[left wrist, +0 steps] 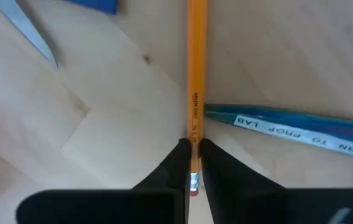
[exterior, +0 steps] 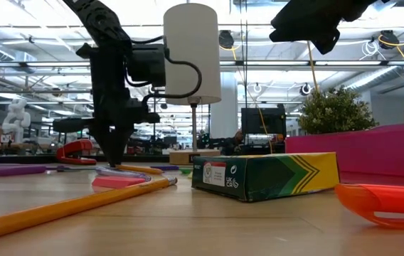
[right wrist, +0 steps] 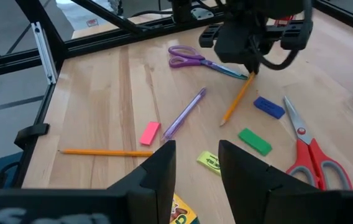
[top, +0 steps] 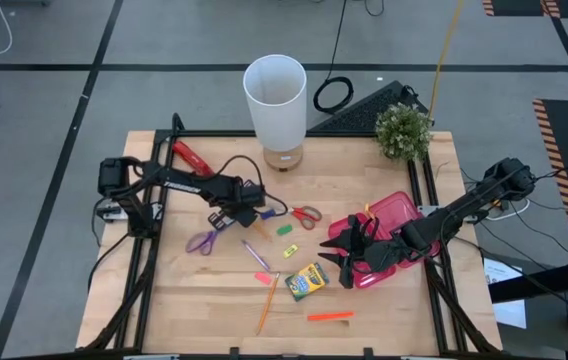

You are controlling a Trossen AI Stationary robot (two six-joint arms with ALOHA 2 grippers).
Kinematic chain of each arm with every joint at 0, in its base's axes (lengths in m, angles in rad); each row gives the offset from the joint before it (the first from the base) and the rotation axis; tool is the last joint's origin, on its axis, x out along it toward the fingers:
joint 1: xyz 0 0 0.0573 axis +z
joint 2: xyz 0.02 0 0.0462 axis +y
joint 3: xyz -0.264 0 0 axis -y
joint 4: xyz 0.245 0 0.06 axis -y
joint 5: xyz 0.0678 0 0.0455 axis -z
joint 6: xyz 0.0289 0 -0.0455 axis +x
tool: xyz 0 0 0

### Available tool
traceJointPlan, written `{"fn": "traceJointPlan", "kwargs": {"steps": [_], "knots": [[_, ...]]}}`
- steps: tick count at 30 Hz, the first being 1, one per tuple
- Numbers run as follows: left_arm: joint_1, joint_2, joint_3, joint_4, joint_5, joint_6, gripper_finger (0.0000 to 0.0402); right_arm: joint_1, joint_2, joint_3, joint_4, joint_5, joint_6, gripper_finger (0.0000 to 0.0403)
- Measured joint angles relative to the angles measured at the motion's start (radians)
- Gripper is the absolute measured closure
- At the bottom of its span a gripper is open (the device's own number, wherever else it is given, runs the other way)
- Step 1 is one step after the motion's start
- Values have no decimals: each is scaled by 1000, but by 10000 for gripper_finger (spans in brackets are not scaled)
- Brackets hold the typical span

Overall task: Pack school essentials
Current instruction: Put the top yellow pencil into the pink supply box

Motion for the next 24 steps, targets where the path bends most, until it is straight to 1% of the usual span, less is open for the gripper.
{"fn": "traceJointPlan", "kwargs": {"steps": [2, 8, 15, 19, 24], "knots": [[-17, 0, 0, 0, -8, -22, 366, 0, 0, 0, 0, 0, 0, 287], [-61, -2, 0, -3, -91, -87, 365, -8, 0, 0, 0, 3, 8, 287], [-90, -3, 1, -3, -135, -173, 364, -21, 0, 0, 0, 7, 8, 287], [-105, -4, 2, -2, -156, -214, 364, -21, 15, 0, 3, 55, 8, 287], [-123, -4, 22, -14, -186, -280, 364, -33, 63, 0, 10, 84, -2, 287]]}}
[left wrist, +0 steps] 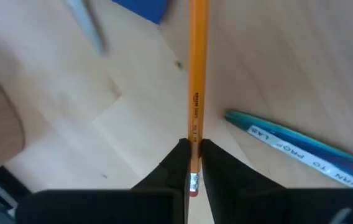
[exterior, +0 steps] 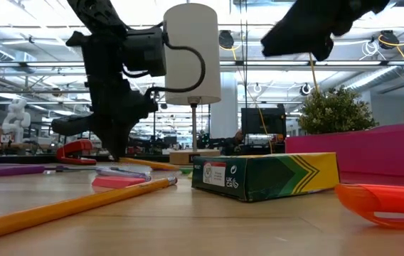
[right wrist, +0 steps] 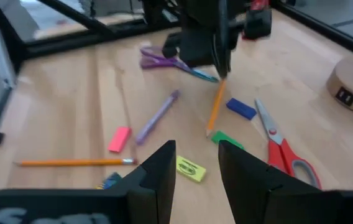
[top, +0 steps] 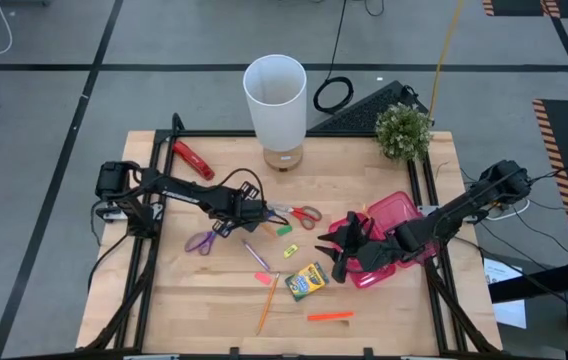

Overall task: Pack school essentials
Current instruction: Put the top yellow pencil into the pink supply box

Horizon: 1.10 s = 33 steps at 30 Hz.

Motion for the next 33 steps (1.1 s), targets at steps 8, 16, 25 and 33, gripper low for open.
{"fn": "traceJointPlan", "kwargs": {"steps": [8, 16, 25, 33], "knots": [[-55, 0, 84, -65, -26, -88, 364, -52, 97, 0, 36, 0, -36, 287], [-120, -1, 191, -158, -26, -203, 364, -52, 231, 0, 262, -1, -263, 286], [-187, -2, 257, -166, -26, -337, 364, -52, 301, 0, 398, 65, -378, 264], [-211, -2, 257, -164, -26, -388, 364, -54, 301, 0, 345, 82, -402, 204]]}}
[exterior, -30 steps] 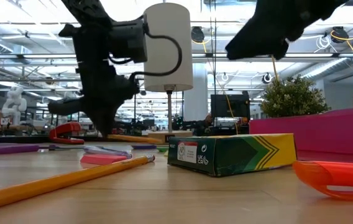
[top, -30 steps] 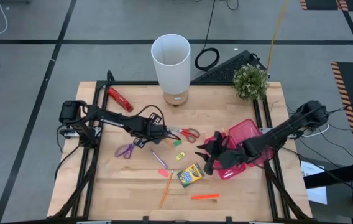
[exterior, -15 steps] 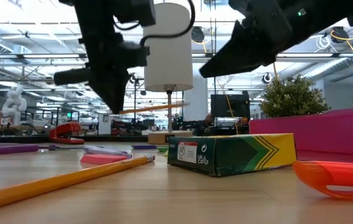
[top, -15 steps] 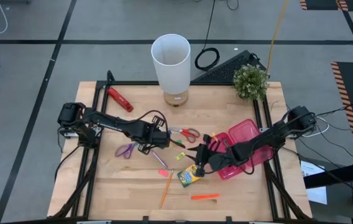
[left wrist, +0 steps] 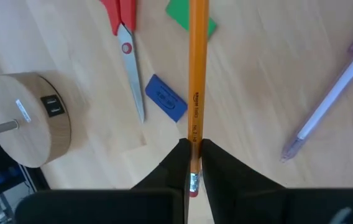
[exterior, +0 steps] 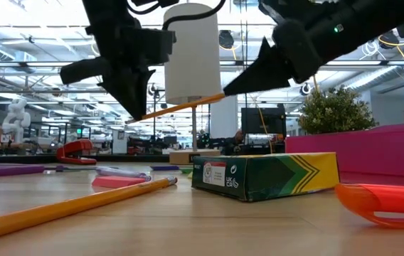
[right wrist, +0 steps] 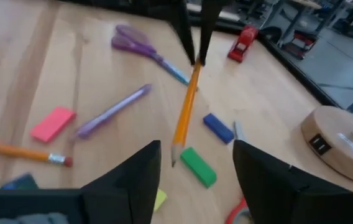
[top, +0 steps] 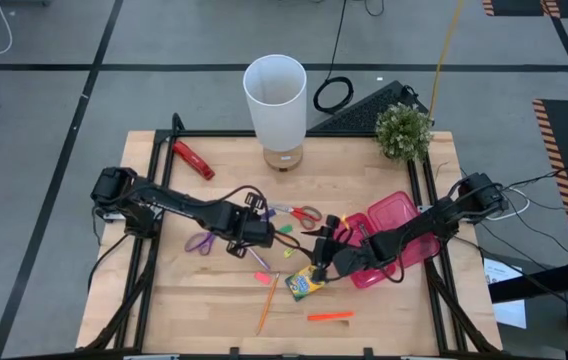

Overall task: Pack school essentials
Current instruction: Put the top yellow pencil into the pink supply box

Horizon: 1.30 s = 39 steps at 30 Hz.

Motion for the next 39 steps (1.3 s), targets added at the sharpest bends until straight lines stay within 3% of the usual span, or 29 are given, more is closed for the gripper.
{"fn": "traceJointPlan", "kwargs": {"steps": [11, 24, 35, 39], "knots": [[-1, 0, 0, 10, 0, -106, 364, -7, 0, 0, -3, -30, -35, 223], [-1, 0, 0, 61, 2, -113, 364, -15, 0, 0, 27, -30, -26, 296], [-1, 0, 0, 58, 11, -118, 364, -14, -1, 0, 27, -23, -7, 383], [-1, 0, 0, 58, 29, -132, 364, -14, -1, 0, 27, -25, -4, 388]]}}
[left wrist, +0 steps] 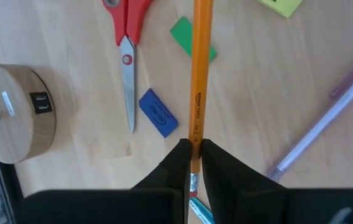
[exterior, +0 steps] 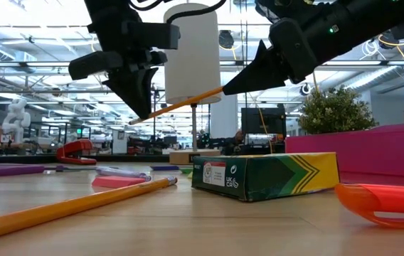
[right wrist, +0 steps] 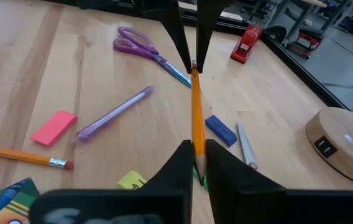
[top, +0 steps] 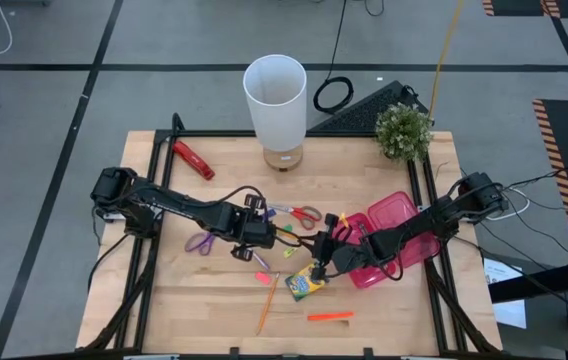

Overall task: Pack school essentials
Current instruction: Put the top yellow pencil into the pink supply box

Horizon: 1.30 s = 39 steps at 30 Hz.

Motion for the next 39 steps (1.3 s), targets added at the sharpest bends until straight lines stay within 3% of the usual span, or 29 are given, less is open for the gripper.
{"fn": "traceJointPlan", "kwargs": {"steps": [7, 13, 19, 25, 33, 39], "knots": [[-6, 0, 0, 2, 0, -36, 351, 1, 0, 0, 0, -5, 20, 369], [-44, 0, 0, 1, -41, -69, 272, 3, 0, 0, 0, -13, 20, 390], [-93, -9, 0, -8, -83, -70, 206, 10, -2, 0, -6, -13, 23, 383], [-141, -86, 2, -37, -83, -102, 193, 55, -101, 1, -233, -92, 165, 384], [-179, -227, 0, -65, -102, -181, 192, 175, -321, 1, -528, -115, 414, 383], [-180, -255, 0, -57, -108, -188, 192, 321, -443, 1, -734, -42, 667, 383]]}}
